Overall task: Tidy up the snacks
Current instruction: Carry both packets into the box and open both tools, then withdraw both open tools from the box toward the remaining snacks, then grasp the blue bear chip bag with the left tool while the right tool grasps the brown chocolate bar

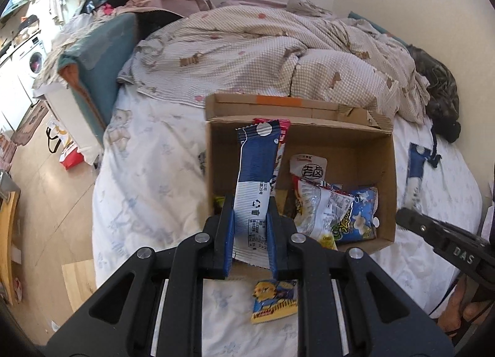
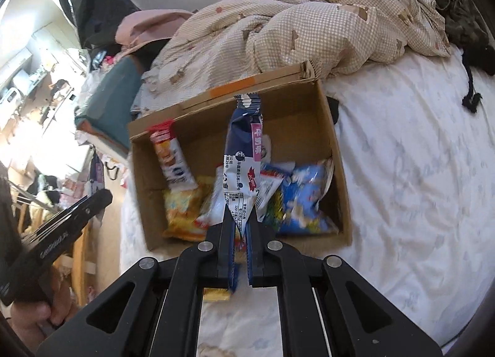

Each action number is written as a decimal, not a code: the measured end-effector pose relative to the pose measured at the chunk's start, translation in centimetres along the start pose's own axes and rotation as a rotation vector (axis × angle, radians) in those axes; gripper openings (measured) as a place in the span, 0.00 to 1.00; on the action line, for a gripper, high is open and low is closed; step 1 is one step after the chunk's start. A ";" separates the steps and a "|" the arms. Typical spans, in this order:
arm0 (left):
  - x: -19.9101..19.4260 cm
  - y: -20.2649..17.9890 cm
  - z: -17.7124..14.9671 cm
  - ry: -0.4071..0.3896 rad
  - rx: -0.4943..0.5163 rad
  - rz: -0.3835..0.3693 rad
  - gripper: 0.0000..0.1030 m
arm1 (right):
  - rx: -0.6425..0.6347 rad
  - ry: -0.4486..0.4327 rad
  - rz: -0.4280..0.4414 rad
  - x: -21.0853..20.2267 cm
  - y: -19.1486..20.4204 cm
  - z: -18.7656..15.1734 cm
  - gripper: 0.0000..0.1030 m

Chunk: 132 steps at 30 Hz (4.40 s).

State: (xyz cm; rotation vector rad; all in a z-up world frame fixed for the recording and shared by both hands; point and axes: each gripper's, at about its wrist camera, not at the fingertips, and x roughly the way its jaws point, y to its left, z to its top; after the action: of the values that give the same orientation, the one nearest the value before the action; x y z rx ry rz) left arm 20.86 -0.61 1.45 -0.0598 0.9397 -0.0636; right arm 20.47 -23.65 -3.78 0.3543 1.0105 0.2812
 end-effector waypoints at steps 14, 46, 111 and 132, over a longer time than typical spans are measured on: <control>9.4 -1.7 1.4 0.113 0.020 0.085 0.14 | 0.060 0.006 -0.065 3.0 -2.6 1.4 0.06; 10.0 -3.3 0.4 0.080 0.080 0.028 0.74 | 0.101 0.087 -0.040 6.9 -3.1 1.7 0.13; 4.2 0.6 -12.7 0.282 -0.031 -0.037 0.84 | 0.472 0.115 0.006 -1.4 -10.0 -9.7 0.79; 12.5 -4.0 -13.3 0.469 0.077 0.006 0.50 | 0.412 0.130 0.006 -0.7 -9.3 -9.6 0.79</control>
State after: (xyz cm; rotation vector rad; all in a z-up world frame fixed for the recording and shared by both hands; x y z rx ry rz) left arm 17.36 -5.89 -16.18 0.0315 1.4050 -0.1113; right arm 12.47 -30.85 -11.71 0.7191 1.1962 0.0999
